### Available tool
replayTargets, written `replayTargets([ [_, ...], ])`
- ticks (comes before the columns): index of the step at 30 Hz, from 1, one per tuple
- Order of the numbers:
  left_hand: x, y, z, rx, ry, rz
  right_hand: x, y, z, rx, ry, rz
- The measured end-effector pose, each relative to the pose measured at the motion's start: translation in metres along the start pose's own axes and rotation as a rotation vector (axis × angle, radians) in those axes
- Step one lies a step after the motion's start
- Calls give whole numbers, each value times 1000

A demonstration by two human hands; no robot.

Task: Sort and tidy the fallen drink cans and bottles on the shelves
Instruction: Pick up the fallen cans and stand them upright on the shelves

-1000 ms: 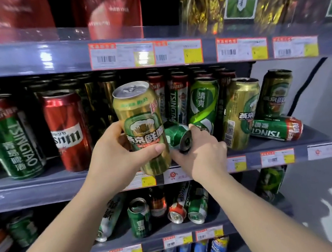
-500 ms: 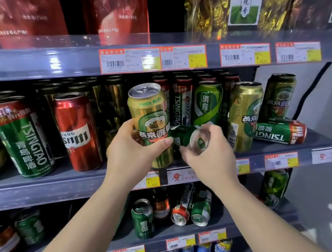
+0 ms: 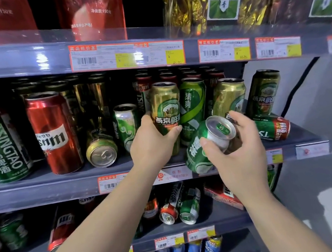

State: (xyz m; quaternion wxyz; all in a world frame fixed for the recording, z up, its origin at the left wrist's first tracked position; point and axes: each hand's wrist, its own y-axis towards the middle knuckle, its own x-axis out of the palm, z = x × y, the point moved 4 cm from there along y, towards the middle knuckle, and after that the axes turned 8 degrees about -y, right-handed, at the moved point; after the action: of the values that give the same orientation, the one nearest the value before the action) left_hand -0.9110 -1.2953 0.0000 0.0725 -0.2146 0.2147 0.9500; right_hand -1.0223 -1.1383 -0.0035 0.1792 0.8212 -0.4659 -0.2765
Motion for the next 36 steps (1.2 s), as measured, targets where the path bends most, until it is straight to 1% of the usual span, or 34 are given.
replayTargets([
  [6,2,0,-15,18,-59,-62,-7,5,6,7,-39,-26],
  [12,7,9,-16,26,14,-51,1,9,0,-10,-48,-70],
  [15,-7,1,-17,66,44,-51,8,9,-5,-33,-55,-97],
  [16,-19,-4,-16,123,62,6,9,9,-6,-36,-51,-107],
  [18,-49,-11,-13,305,82,235,13,10,-9,-35,-39,-122],
  [19,-63,-10,-13,336,87,340,15,12,-10,-35,-35,-125],
  [20,-73,-2,-15,300,92,390,17,13,-12,-36,-32,-126],
  [21,-78,10,-19,217,100,375,19,14,-15,-38,-27,-128],
  [24,-74,39,-25,-12,169,152,24,16,-22,-37,-16,-135],
  [26,-70,47,-26,-70,240,37,26,17,-24,-31,-15,-152],
  [28,-72,46,-23,-32,247,16,24,17,-23,-27,-8,-177],
  [30,-76,34,-20,44,175,33,19,15,-21,-14,-3,-215],
  [34,-91,-15,-7,144,-147,41,-1,12,-10,0,-12,-319],
  [36,-101,-43,-6,159,-256,-26,-13,10,3,19,-21,-387],
])
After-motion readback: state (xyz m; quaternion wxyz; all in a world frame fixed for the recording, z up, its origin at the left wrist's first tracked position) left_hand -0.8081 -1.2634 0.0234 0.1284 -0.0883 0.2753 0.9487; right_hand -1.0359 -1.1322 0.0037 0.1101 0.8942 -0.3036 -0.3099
